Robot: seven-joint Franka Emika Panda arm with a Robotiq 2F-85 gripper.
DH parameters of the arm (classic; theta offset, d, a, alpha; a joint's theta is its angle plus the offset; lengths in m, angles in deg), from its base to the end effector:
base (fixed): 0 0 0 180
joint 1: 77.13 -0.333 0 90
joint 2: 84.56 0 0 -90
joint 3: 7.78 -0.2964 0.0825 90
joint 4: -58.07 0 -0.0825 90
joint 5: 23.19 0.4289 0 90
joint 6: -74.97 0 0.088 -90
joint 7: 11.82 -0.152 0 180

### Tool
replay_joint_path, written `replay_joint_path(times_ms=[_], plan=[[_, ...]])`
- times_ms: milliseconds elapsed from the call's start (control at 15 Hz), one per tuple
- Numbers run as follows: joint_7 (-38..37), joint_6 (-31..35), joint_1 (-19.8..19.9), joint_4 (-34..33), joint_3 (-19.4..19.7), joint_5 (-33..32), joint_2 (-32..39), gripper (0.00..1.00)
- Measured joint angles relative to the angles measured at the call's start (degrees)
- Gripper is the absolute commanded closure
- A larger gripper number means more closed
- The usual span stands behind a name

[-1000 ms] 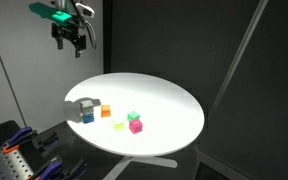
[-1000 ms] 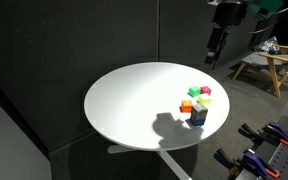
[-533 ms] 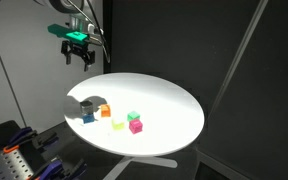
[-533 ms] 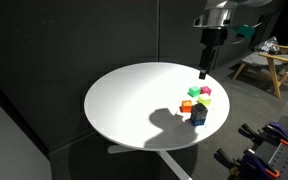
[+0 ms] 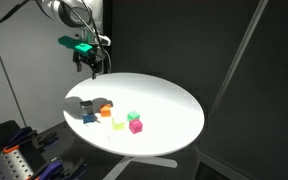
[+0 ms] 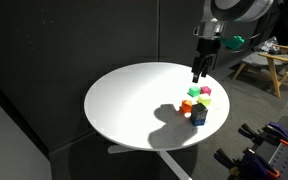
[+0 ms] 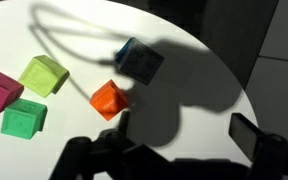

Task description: Put the grey toy block on top of the three aligned toy blocks

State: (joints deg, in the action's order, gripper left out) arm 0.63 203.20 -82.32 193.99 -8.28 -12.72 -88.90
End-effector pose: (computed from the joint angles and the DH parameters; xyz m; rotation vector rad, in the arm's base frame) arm 0.5114 0.0628 0.2558 -2.9832 -0.2979 0.0750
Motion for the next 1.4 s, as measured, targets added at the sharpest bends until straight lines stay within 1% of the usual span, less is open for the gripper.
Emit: replay_joint_path(times_ms=[133,333,600,800,1067,1400], plan=[[-3.89,1.35,0.08,0.01,-0.13,-1.65,0.99,0.0],[-11.42,3.24,0.15,0.01,-0.63,-6.3,2.36,0.0],[-21.3,4.07,0.15,0.14,-1.11,-12.83,3.72,0.0],[-27.24,4.27,0.15,0.45,-1.41,-15.73,4.66,0.0],[-31.68,4.28,0.11,0.73,-1.92,-16.34,5.92,0.0],[-33.33,4.28,0.1,0.78,-2.16,-16.34,7.76,0.0]])
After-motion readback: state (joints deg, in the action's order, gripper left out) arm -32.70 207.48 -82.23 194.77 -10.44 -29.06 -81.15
